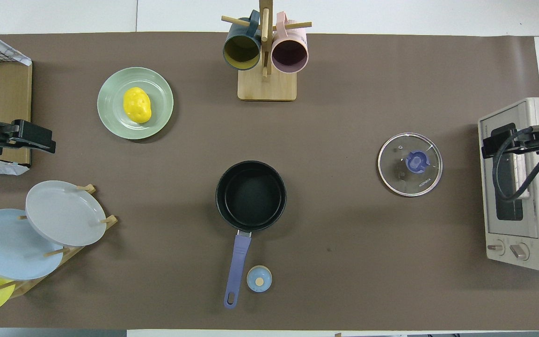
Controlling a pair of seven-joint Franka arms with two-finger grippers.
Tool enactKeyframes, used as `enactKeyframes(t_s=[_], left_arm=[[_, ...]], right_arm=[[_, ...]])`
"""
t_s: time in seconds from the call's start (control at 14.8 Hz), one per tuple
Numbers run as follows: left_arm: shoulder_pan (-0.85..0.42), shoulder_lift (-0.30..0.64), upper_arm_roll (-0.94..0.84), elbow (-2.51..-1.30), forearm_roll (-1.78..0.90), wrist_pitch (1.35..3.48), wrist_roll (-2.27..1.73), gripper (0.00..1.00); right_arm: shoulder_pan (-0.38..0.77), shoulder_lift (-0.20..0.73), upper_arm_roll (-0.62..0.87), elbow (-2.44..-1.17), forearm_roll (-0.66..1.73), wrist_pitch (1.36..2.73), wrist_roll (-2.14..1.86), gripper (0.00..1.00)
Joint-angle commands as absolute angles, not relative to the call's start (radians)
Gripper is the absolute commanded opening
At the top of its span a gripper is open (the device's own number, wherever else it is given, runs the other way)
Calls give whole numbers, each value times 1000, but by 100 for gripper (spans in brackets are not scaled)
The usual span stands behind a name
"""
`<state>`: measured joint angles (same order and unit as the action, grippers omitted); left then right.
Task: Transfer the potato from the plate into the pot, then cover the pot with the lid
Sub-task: 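Reach the left gripper toward the yellow potato on the green plate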
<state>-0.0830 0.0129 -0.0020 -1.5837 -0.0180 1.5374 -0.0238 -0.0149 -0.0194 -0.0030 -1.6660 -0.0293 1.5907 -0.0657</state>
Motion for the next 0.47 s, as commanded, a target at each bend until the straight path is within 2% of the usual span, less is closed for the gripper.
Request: enactKeyframes(t_s=[0.0,0.4], left_arm=[[-75,2,-5,-1598,-8,1546,-18,100],[-81,-5,-5,-1608,-8,1565,-18,100]], right_arm=[[-28,-35,3,-1681,-14,1606,-55,100],[-26,-37,3,-1681,-14,1603,-55,100]])
